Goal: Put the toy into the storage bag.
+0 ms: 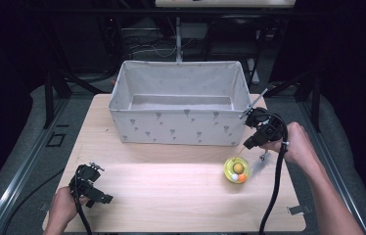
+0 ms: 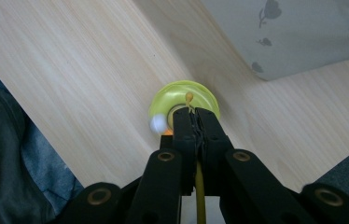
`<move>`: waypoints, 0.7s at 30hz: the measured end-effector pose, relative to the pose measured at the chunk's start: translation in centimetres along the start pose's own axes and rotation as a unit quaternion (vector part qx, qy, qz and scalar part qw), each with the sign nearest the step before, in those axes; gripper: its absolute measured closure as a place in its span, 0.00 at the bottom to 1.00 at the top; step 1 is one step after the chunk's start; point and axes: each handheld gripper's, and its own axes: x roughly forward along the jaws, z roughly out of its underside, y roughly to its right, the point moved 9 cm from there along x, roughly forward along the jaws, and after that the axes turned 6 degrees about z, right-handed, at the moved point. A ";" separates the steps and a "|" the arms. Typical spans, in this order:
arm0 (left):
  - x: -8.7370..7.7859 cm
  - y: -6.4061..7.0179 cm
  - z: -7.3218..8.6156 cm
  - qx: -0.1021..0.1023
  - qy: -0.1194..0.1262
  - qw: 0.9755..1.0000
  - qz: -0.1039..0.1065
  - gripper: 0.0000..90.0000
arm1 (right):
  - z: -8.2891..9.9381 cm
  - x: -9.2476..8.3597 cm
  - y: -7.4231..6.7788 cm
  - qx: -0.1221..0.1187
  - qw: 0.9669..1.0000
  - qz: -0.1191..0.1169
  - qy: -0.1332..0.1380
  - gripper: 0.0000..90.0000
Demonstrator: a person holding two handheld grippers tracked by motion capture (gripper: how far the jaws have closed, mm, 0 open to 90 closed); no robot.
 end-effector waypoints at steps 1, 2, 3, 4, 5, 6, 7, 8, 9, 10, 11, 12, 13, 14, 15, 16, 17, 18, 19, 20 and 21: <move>0.0 0.0 0.0 0.000 0.000 1.000 0.000 0.01 | -0.1 -0.2 0.1 -0.006 1.000 0.003 -0.004 0.98; 0.0 0.0 0.0 0.000 0.000 1.000 0.000 0.01 | -0.1 -0.2 0.1 -0.006 1.000 0.003 -0.004 0.98; 0.0 0.0 0.0 0.000 0.001 1.000 0.000 0.01 | -0.3 -0.3 0.1 -0.005 1.000 0.004 -0.001 0.98; 0.0 0.0 0.0 0.002 0.001 1.000 -0.001 0.01 | -0.6 -0.5 0.1 -0.008 1.000 0.004 0.000 0.98; 0.0 0.0 0.0 0.002 0.001 1.000 -0.001 0.01 | -0.6 -0.5 0.1 -0.008 1.000 0.004 0.000 0.98; 0.0 0.0 -0.1 0.002 0.002 1.000 -0.001 0.01 | -0.9 -0.8 0.0 -0.008 1.000 0.006 0.002 0.98; 0.0 0.0 -0.1 0.001 0.004 1.000 0.000 0.01 | -1.1 -0.9 0.0 -0.010 1.000 0.006 0.002 0.98; 0.0 0.0 -0.1 0.001 0.004 1.000 0.000 0.01 | -1.3 -1.1 0.0 -0.011 1.000 0.005 0.001 0.98; -0.1 0.0 -0.1 0.000 0.005 1.000 0.001 0.01 | -1.4 -1.3 0.1 -0.013 1.000 0.008 0.002 0.98; -0.1 0.0 -0.2 0.000 0.008 1.000 0.002 0.01 | -1.6 -1.4 0.1 -0.013 1.000 0.008 0.004 0.98; -0.1 0.0 -0.2 0.001 0.009 1.000 0.002 0.01 | -1.7 -1.6 0.1 -0.012 1.000 0.005 0.005 0.98; -0.1 0.0 -0.2 0.001 0.008 1.000 0.002 0.01 | -1.9 -1.8 0.1 -0.013 1.000 0.005 0.005 0.98; -0.1 0.0 -0.2 0.002 0.008 1.000 0.000 0.01 | -2.1 -2.0 0.1 -0.011 1.000 0.004 0.008 0.98; -0.1 0.0 -0.1 0.003 0.006 1.000 0.000 0.01 | -2.2 -2.3 0.1 -0.011 1.000 0.003 0.011 0.98; 0.0 0.0 -0.1 0.003 0.005 1.000 -0.001 0.01 | -2.4 -2.6 0.1 -0.015 1.000 0.003 0.010 0.98; 0.0 0.0 -0.1 0.004 0.005 1.000 0.000 0.01 | -2.6 -2.8 0.1 -0.015 1.000 0.003 0.012 0.98; 0.0 0.0 -0.1 0.004 0.005 1.000 0.000 0.01 | -2.6 -2.8 0.1 -0.015 1.000 0.003 0.012 0.98; 0.0 0.0 -0.2 0.005 0.006 1.000 0.000 0.01 | -2.9 -3.2 0.1 -0.015 1.000 0.004 0.013 0.98; 0.0 0.0 -0.2 0.005 0.006 1.000 0.000 0.01 | -3.1 -3.4 0.2 -0.017 1.000 0.004 0.015 0.98; 0.0 0.1 -0.2 0.002 0.009 1.000 0.001 0.01 | -3.3 -3.5 0.1 -0.016 1.000 0.002 0.018 0.98; 0.0 0.1 -0.2 0.002 0.009 1.000 0.001 0.01 | -3.3 -3.5 0.1 -0.016 1.000 0.002 0.018 0.98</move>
